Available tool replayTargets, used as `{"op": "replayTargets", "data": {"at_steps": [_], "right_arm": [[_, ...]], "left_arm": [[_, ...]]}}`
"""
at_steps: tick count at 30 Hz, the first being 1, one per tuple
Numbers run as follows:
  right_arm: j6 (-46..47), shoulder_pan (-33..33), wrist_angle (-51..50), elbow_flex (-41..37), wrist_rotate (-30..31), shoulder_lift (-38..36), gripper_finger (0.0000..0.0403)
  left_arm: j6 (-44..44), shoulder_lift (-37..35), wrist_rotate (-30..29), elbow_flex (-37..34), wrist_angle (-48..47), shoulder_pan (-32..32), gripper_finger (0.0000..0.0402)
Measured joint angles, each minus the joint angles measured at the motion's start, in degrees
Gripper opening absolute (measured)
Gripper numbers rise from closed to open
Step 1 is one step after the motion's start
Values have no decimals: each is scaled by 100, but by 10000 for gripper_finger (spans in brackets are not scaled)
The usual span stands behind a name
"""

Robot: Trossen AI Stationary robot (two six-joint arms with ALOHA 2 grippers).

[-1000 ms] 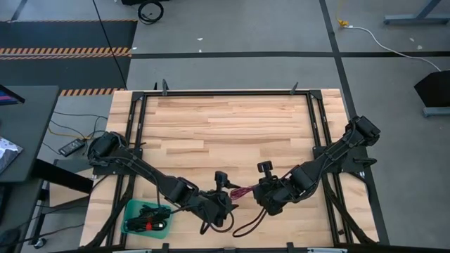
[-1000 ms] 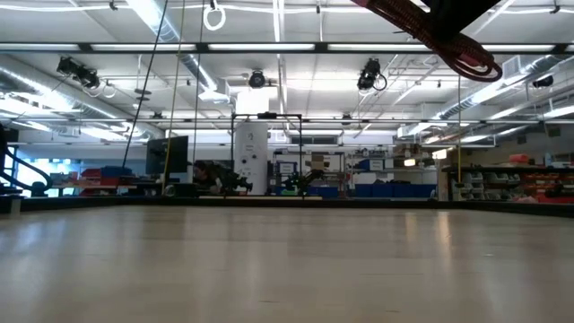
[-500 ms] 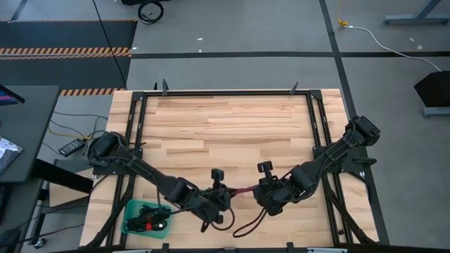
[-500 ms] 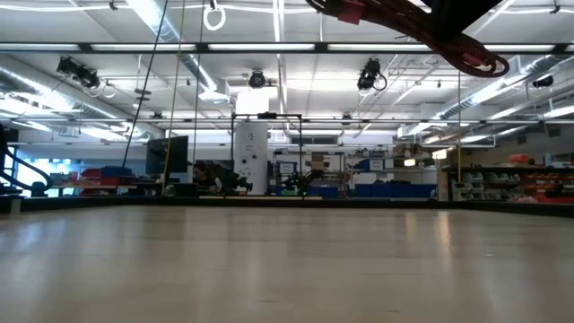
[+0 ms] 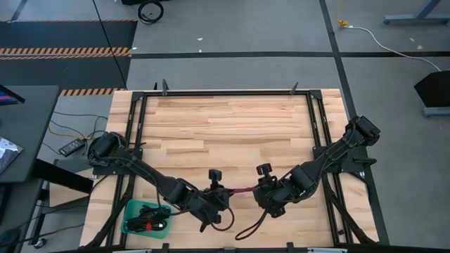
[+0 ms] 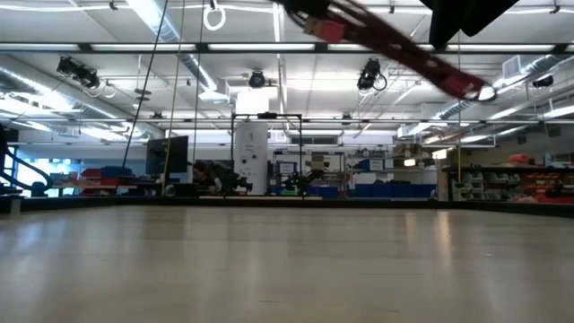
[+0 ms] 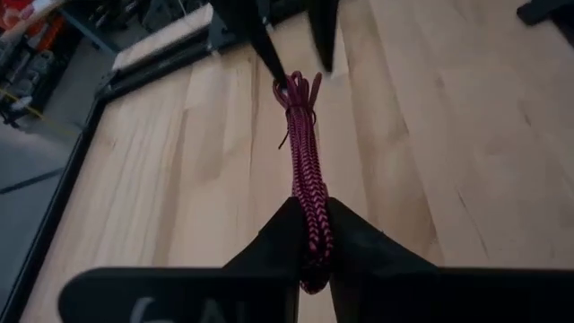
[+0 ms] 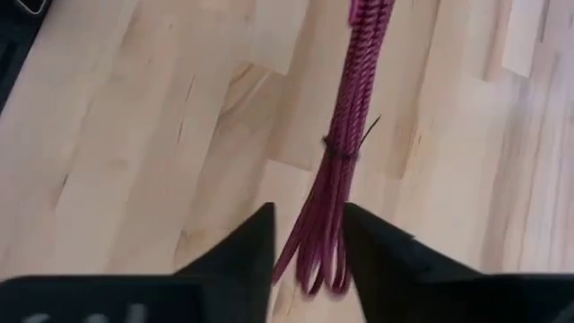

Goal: Pick and place USB-C Cables
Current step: Put the pink charger cable into the green bin

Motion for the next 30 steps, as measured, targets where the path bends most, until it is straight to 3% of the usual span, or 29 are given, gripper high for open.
{"op": "replayTargets", "data": {"at_steps": [6,11,17,22,26,30], "right_arm": [[135,47,-74,0,-51,0,223],[526,72,-336,0,-54,0,268],[854,72,-500,0,-55,0,272],[821,72,-524,0,-55,0,259],[553,70,-522,0,-54,0,250],[298,11,-522,0,-53,0,243]], "left_arm": [[-767,-159,-57,22,-1264,-110,32],[-2175,-372,269,780,-3203,-442,32],[-4091,-376,689,1824,-5368,-990,32],[-5751,-378,1599,2181,-6938,-1232,32],[-6442,-370,2464,2129,-7132,-1387,32],[-6792,-328,2883,2129,-7169,-1608,32]]}}
